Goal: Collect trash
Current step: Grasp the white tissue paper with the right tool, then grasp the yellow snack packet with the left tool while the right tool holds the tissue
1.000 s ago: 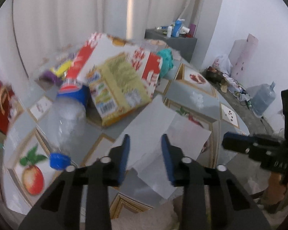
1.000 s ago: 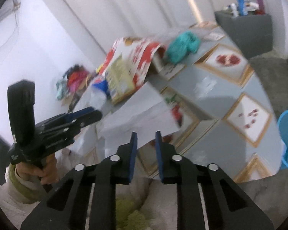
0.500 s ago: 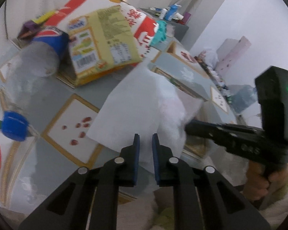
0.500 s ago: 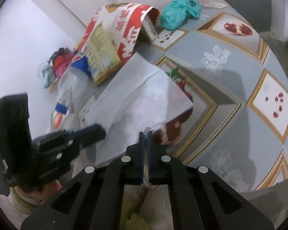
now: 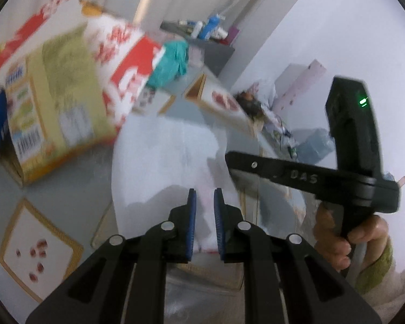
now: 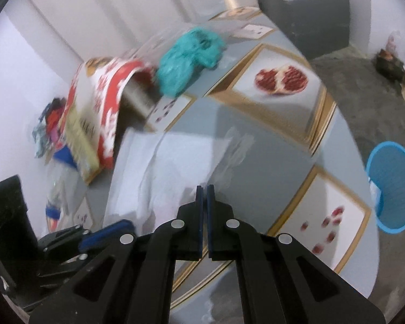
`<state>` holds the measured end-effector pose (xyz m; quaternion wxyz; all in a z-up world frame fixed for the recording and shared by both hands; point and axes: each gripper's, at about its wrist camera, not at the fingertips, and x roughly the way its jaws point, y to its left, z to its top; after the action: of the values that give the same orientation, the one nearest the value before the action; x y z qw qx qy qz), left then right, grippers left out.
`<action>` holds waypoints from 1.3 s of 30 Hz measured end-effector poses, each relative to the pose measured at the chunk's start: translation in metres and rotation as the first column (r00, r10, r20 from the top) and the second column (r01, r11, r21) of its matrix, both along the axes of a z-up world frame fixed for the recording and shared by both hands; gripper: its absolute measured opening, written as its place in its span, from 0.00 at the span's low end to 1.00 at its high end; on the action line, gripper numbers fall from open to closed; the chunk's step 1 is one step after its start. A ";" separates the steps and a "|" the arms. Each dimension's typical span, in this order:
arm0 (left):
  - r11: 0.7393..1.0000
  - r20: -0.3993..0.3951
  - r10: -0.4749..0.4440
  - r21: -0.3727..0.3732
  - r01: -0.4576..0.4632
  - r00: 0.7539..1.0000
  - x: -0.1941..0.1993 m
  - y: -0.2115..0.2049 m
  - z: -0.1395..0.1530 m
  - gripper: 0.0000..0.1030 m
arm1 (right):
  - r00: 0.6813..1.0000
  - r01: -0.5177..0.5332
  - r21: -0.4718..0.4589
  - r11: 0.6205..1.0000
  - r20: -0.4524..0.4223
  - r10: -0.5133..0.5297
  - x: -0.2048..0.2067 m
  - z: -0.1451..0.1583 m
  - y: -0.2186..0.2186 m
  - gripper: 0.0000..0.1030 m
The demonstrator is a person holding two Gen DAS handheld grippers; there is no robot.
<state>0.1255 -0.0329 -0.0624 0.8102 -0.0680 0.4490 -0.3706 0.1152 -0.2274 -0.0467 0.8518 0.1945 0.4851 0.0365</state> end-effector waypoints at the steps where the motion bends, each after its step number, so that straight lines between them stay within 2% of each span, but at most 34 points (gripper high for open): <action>1: 1.000 0.018 0.007 -0.013 -0.007 1.000 -0.001 0.002 0.006 0.15 | 1.000 0.007 0.003 1.000 0.008 -0.007 0.001 0.002 -0.005 0.01; 3: 0.999 0.056 0.036 -0.027 -0.035 0.998 -0.003 0.010 0.016 0.25 | 1.000 0.010 0.009 1.000 0.020 -0.010 0.002 0.004 -0.008 0.01; 6: 0.995 0.125 0.096 -0.030 -0.093 0.988 -0.004 0.027 0.034 0.28 | 0.999 0.010 0.019 1.000 0.036 -0.011 -0.005 0.009 -0.013 0.04; 9: 0.983 0.207 0.181 -0.009 -0.183 0.961 -0.002 0.046 0.051 0.35 | 0.998 0.004 0.019 1.000 0.064 -0.005 -0.011 0.019 -0.010 0.05; 10: 0.976 0.238 0.212 0.003 -0.219 0.948 -0.001 0.051 0.057 0.36 | 0.998 0.002 0.017 1.000 0.070 -0.003 -0.005 0.016 0.004 0.05; 12: 0.964 0.279 0.249 0.019 -0.265 0.927 0.005 0.057 0.064 0.45 | 0.997 -0.007 0.011 1.000 0.076 0.006 -0.006 0.017 0.012 0.06; 14: 0.952 0.313 0.279 0.032 -0.304 0.908 0.015 0.061 0.072 0.51 | 0.997 -0.010 -0.004 1.000 0.081 0.010 -0.006 0.019 0.012 0.10; 17: 0.936 0.320 0.316 0.050 -0.349 0.893 0.034 0.071 0.077 0.58 | 0.996 -0.001 -0.003 1.000 0.091 0.001 -0.008 0.024 0.010 0.16; 20: 0.924 0.291 0.336 0.085 -0.374 0.896 0.053 0.071 0.070 0.60 | 0.996 0.001 -0.010 1.000 0.093 0.000 -0.010 0.027 0.011 0.25; 24: 0.910 0.281 0.361 0.104 -0.402 0.889 0.059 0.068 0.067 0.70 | 0.997 -0.019 -0.020 1.000 0.068 0.020 -0.011 0.021 0.018 0.36; 26: 0.900 0.287 0.373 0.120 -0.420 0.882 0.060 0.064 0.065 0.72 | 0.998 -0.021 -0.037 0.999 0.053 0.023 -0.010 0.015 0.024 0.46; 27: 0.896 0.286 0.377 0.127 -0.425 0.881 0.061 0.063 0.063 0.72 | 0.999 -0.020 -0.045 0.999 0.049 0.022 -0.010 0.013 0.027 0.48; 29: 0.884 0.282 0.392 0.147 -0.443 0.876 0.065 0.060 0.058 0.72 | 0.999 -0.022 -0.070 0.997 0.040 0.025 -0.008 0.008 0.034 0.48; 33: 0.876 0.270 0.402 0.164 -0.454 0.875 0.070 0.059 0.051 0.72 | 0.999 -0.029 -0.146 0.989 0.040 0.036 -0.005 0.000 0.049 0.48; 35: 0.867 0.273 0.413 0.175 -0.467 0.869 0.072 0.059 0.049 0.72 | 0.998 -0.030 -0.202 0.979 0.049 0.041 -0.006 -0.002 0.056 0.42; 37: 0.860 0.272 0.422 0.183 -0.476 0.865 0.074 0.060 0.048 0.69 | 0.997 -0.034 -0.270 0.962 0.051 0.050 -0.006 -0.003 0.061 0.31; 39: 0.860 0.262 0.422 0.185 -0.475 0.868 0.075 0.060 0.046 0.65 | 0.997 -0.038 -0.297 0.954 0.049 0.055 -0.008 -0.003 0.062 0.22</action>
<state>0.2001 0.0272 -0.0162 0.9196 -0.0312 0.3734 -0.1177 0.1077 -0.1658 -0.0495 0.8835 0.0524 0.4654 -0.0110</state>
